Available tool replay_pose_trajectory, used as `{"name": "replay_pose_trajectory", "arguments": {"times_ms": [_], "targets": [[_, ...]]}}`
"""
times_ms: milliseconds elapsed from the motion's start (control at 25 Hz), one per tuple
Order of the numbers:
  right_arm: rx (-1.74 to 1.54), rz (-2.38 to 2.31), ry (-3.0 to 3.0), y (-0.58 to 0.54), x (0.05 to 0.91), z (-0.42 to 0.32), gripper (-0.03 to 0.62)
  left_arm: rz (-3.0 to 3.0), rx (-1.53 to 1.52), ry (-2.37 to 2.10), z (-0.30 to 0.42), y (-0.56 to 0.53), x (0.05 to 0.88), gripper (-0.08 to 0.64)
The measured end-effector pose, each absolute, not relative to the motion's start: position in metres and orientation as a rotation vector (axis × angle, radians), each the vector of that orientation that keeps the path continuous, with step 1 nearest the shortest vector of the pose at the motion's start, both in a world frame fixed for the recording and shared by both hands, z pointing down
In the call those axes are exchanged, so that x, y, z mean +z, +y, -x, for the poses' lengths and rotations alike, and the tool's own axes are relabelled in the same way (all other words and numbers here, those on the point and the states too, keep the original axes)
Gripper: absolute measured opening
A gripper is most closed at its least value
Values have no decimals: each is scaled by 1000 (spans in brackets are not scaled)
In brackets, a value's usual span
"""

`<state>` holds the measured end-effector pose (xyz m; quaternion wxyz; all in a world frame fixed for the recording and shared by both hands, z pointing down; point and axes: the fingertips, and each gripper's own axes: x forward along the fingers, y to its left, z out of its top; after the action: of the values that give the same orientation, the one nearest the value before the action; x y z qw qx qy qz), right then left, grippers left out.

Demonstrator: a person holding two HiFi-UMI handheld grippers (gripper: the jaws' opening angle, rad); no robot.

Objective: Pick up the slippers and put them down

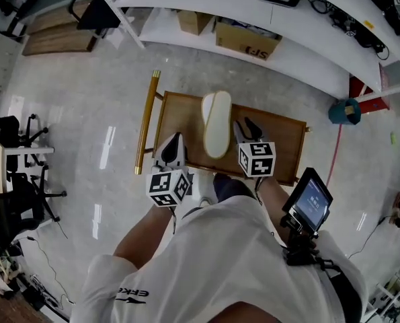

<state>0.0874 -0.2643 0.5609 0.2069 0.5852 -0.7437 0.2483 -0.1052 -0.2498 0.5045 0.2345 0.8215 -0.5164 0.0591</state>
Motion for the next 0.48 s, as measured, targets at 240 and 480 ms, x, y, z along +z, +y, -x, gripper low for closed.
{"name": "replay_pose_trajectory", "arguments": {"times_ms": [240,480], "targets": [[572,-1717,-2126,-207,507,-71,130,-2314,143,-1411,111,-210,489,3],[486,-1790,-2171,-138,466,-50,129,-2409,101,-1402,116,-162,464,3]]}}
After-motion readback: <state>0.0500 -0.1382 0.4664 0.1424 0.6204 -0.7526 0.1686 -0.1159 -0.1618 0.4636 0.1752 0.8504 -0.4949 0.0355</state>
